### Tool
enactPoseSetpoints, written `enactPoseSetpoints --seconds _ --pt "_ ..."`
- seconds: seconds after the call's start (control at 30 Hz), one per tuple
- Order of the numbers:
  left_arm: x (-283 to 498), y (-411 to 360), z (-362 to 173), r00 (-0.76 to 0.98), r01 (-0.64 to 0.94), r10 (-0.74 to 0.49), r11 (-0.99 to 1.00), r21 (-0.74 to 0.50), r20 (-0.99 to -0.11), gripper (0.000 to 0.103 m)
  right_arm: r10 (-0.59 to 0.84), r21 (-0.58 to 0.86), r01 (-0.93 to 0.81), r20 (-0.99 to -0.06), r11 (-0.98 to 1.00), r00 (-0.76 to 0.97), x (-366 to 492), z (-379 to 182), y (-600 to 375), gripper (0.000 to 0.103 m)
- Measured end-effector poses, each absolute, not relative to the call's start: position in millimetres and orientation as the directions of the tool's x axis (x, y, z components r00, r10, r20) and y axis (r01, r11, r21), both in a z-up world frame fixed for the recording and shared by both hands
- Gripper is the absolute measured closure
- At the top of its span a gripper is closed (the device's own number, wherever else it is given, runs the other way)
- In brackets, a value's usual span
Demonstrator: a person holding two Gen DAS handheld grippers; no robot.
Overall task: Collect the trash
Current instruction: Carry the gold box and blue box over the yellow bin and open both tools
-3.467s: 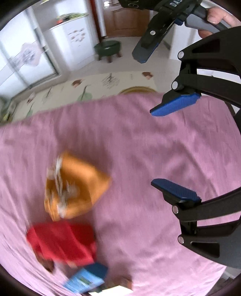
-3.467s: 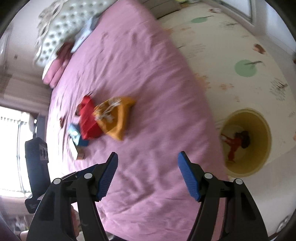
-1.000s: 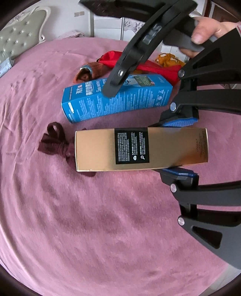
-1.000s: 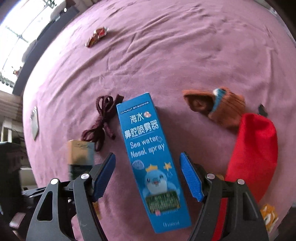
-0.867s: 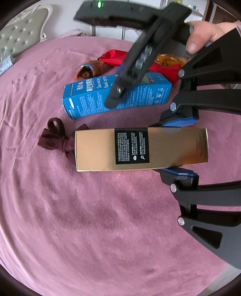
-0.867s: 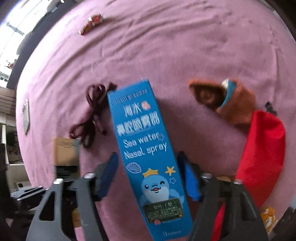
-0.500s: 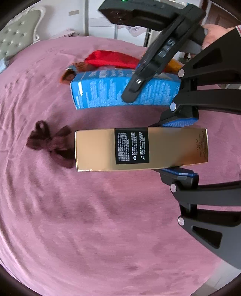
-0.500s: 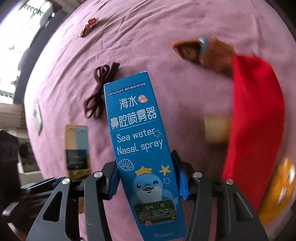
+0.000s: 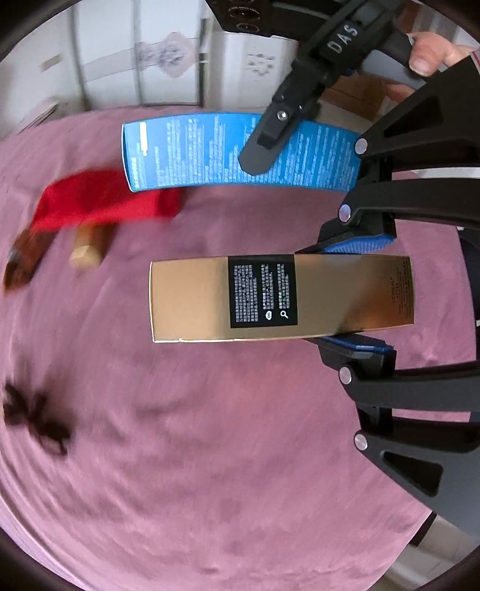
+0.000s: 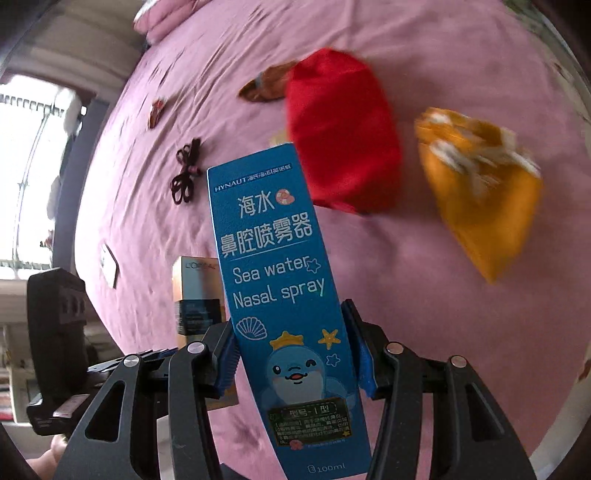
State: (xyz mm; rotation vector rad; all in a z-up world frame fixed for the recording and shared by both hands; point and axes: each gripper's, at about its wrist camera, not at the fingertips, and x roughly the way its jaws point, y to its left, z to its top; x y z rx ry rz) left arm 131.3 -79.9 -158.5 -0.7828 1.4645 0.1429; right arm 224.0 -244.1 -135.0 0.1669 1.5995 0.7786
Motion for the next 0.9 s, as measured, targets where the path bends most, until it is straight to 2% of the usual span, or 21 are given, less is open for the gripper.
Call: enactPoseSetpoints --seconds 0.3,0.9 --pt "147.8 -184.6 -144.5 0.085 -0.379 -0.389 0.839 -0.390 -0.917 0.067 0.582 0.595 -0.124 -0.804 0.794 -0.123 212.1 -130.5 -368.7 0.053" --pt "183.3 -407.3 -149.7 -0.082 -0.065 -0.405 0.914 -0.401 -0.911 0.067 0.572 0.572 0.153 -0.819 0.806 0.047 186.1 -143.9 -583.6 0.053"
